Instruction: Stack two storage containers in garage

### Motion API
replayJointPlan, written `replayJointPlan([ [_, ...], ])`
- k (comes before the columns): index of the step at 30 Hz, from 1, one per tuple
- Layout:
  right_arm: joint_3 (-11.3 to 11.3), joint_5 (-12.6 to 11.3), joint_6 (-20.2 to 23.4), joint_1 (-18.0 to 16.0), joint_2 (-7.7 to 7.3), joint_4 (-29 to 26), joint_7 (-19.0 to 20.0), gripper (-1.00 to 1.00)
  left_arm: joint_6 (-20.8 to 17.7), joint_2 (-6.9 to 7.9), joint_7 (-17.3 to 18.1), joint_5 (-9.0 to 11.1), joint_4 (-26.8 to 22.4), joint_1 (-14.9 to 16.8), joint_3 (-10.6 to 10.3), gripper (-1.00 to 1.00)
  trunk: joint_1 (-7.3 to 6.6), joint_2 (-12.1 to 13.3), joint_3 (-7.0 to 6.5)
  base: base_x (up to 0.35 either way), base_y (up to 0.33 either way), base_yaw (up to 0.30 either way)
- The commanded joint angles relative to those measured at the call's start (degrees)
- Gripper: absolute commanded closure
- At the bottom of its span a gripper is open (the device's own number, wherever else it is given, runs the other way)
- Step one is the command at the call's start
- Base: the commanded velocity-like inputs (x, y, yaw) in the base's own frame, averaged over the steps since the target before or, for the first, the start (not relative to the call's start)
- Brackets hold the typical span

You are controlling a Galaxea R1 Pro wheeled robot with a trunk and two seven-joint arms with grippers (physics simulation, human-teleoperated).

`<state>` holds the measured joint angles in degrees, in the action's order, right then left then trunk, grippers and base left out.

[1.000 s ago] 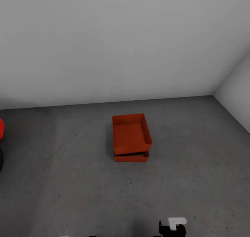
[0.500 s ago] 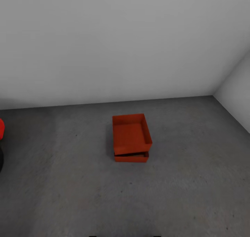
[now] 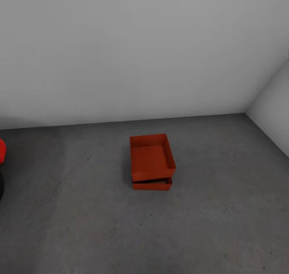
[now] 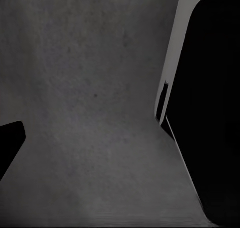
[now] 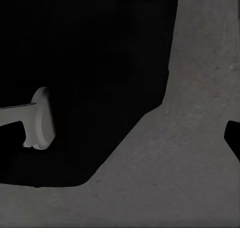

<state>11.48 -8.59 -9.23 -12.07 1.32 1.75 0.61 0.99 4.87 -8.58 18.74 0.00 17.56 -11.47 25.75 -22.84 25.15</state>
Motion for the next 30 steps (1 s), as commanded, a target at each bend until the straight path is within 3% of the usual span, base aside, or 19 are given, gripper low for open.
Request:
replayJointPlan([
  [1, 0.48, -0.97, -0.35, 0.00, 0.01, 0.19, 0.04, -1.00, 0.01, 0.02, -0.12, 0.51, 0.00, -0.33, -0.49, -1.00, 0.03, -0.08, -0.02, 0.000, 0.000, 0.000],
  [16, 0.53, -1.42, -0.13, 0.52, -0.02, 0.19, 0.00, -1.00, 4.04, 0.06, -0.20, 0.01, -0.31, -1.38, -0.58, -1.00, 0.03, -0.08, -1.41, 0.000, 0.000, 0.000],
  [30, 0.56, -1.07, 0.05, 0.67, -0.06, 0.19, 0.00, -1.00, 4.46, 0.05, -0.21, -0.08, -0.61, -1.39, -0.57, -1.00, 0.03, -0.08, -2.72, 0.000, 0.000, 0.000],
])
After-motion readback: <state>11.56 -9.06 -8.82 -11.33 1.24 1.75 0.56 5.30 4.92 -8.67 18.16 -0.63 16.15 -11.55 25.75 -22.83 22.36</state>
